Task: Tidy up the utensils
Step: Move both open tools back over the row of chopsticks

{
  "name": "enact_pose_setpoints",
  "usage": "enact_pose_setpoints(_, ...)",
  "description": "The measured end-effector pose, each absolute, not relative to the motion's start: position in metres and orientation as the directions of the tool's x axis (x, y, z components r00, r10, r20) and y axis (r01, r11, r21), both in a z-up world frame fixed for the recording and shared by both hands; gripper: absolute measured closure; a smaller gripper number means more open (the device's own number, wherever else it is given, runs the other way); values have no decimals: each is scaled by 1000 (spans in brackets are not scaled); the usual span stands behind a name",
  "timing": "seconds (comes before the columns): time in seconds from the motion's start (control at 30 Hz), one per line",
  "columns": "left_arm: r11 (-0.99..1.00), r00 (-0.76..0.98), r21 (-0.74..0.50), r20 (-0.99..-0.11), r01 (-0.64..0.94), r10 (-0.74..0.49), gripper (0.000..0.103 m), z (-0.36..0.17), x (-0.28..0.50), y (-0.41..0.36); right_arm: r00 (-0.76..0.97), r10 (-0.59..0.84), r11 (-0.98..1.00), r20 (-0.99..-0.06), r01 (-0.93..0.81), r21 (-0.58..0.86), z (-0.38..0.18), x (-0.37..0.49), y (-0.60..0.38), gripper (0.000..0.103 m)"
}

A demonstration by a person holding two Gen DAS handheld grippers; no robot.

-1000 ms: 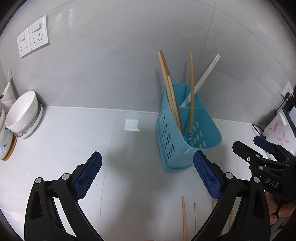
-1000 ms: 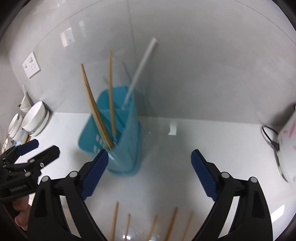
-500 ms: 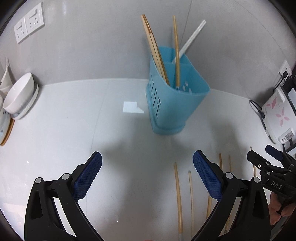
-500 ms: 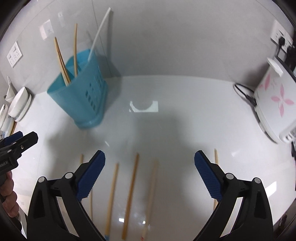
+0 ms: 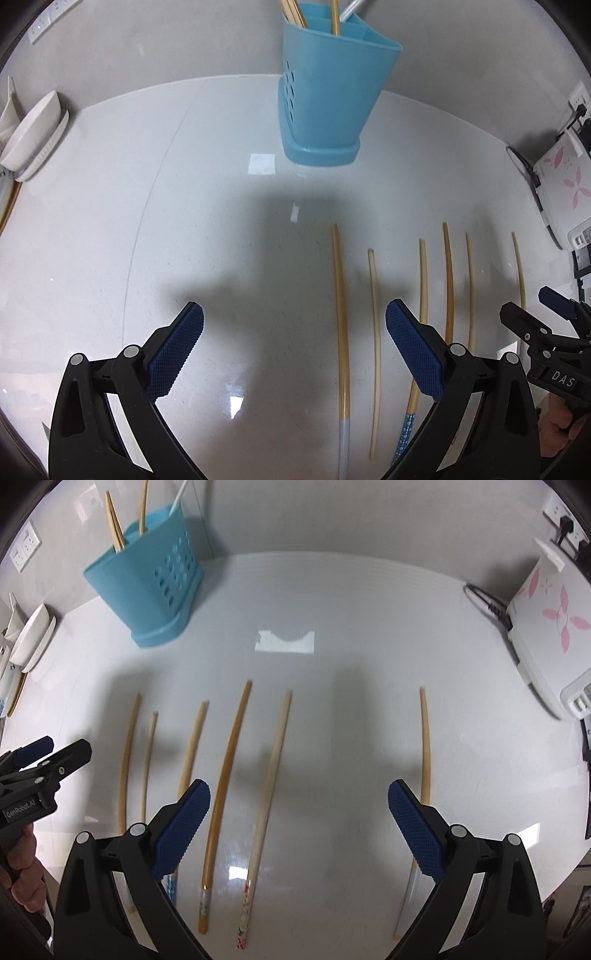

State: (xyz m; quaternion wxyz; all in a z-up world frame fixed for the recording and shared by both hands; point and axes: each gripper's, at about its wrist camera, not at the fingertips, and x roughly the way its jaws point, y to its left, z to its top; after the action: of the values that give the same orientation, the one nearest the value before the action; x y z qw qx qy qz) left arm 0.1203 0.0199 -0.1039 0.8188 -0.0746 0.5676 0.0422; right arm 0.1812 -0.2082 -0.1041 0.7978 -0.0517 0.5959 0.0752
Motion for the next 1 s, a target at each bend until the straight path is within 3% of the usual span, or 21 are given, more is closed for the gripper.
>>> enact_pose_setpoints(0.53, 994, 253, -68, -966, -83, -45, 6, -123, 119, 13, 179, 1, 997, -984, -74, -12, -115, 152, -210, 16)
enact_pose_setpoints(0.73, 993, 232, -51, -972, -109, -25, 6, -132, 111, 7, 160, 6, 997, -987, -76, -6, -123, 148, -209, 23)
enact_pose_setpoints(1.0, 989, 177, -56, -984, -134, -31, 13, -147, 109, 2, 82, -8, 996, -997, -84, -15, -142, 143, -204, 44)
